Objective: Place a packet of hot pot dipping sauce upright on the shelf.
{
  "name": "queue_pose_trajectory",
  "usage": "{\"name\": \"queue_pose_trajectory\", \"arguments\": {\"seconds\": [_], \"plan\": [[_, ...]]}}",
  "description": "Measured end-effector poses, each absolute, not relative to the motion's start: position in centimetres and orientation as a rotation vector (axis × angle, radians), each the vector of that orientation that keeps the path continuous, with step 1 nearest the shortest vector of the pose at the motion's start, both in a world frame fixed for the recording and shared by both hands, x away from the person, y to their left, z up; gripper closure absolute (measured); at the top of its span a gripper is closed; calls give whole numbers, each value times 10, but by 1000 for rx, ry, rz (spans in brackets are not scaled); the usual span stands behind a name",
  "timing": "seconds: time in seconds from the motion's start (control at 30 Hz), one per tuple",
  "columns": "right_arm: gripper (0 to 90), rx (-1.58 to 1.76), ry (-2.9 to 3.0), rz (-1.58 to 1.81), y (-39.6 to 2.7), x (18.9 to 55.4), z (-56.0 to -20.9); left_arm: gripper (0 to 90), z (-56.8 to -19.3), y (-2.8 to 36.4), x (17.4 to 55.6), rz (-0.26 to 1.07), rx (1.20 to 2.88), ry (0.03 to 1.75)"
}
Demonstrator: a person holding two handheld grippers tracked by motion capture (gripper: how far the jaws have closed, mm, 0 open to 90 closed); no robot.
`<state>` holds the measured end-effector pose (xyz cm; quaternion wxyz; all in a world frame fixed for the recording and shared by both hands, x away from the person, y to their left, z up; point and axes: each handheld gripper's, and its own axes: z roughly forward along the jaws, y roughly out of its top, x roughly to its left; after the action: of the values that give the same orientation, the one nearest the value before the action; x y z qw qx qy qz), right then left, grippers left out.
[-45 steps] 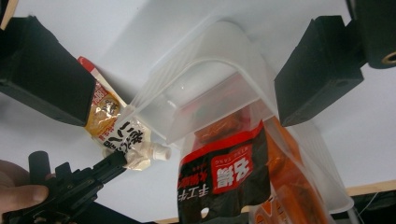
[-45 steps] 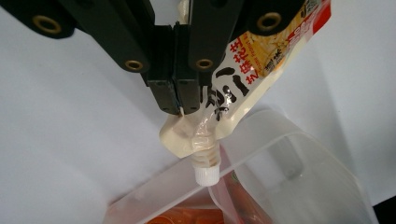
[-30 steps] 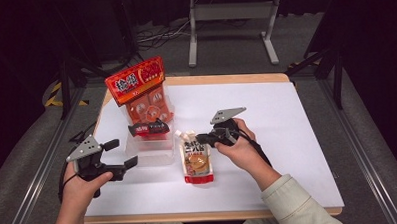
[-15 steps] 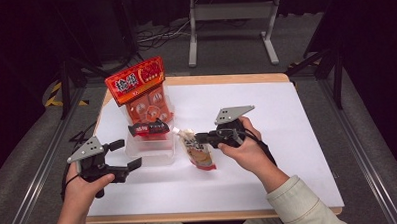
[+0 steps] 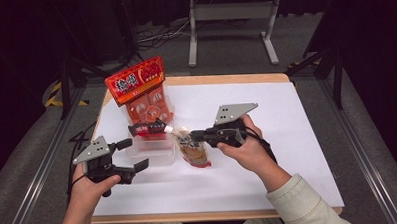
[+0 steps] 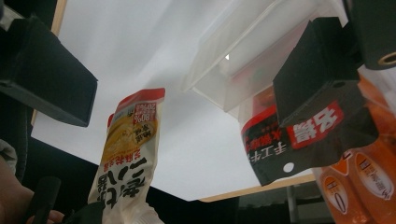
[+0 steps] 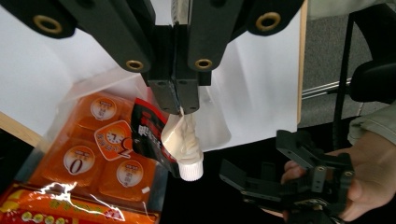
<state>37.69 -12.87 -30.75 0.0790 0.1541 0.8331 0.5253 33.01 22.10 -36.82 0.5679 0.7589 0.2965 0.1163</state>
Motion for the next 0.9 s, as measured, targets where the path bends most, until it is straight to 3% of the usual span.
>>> {"name": "queue_pose_trajectory", "arguments": {"seconds": [0.67, 0.9], "plan": [[898, 289, 2494, 1686, -99, 355, -303, 126, -365, 189, 331, 226, 1796, 564], [898, 254, 2483, 1710, -92, 352, -307, 235, -368, 181, 332, 167, 1778, 507]]}}
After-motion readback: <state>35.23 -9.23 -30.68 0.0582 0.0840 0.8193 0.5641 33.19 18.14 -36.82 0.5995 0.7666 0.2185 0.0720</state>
